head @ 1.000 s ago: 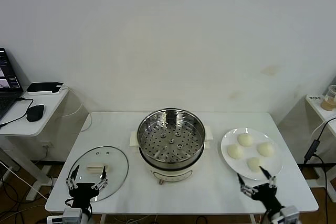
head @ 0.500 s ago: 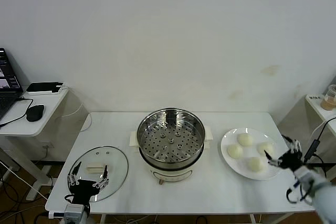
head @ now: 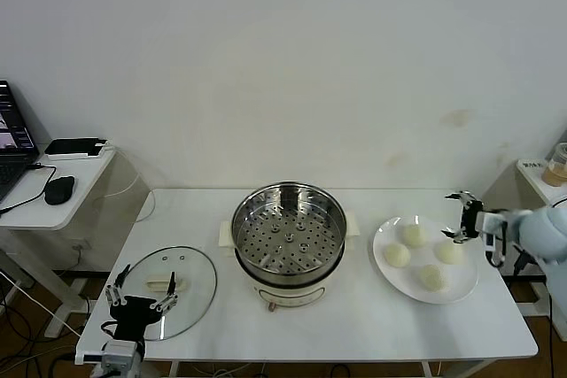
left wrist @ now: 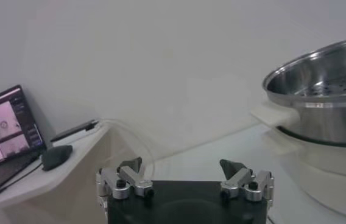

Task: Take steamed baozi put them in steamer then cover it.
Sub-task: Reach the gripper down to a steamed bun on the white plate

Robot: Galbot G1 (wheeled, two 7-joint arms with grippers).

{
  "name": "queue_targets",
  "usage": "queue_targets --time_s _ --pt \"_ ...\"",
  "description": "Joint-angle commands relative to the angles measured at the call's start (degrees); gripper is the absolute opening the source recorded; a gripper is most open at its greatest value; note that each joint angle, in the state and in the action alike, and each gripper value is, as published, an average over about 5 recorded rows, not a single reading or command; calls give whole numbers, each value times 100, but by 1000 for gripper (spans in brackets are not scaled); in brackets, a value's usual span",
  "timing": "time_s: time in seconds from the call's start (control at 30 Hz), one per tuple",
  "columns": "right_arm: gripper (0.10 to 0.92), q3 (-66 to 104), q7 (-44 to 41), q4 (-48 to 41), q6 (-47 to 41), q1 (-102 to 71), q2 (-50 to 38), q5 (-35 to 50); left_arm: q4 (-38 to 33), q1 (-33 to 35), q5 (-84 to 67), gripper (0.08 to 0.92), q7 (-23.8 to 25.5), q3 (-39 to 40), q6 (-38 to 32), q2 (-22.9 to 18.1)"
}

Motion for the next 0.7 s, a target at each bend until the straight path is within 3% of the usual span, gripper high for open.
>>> queue_targets --time_s 0.03,0.37,0.7 --pt "823 -2421 -1540 -1874 527 2501 236 -451 -58 -16 104 823 57 -104 -34 -17" --pt "823 -2927 -1425 -2979 656 2848 1395 -559 -139 22 109 823 24 -168 -118 -97" --pt "823 -2813 -1201 -3508 705 2812 1886 -984 -198 92 91 823 47 -365 -146 -52"
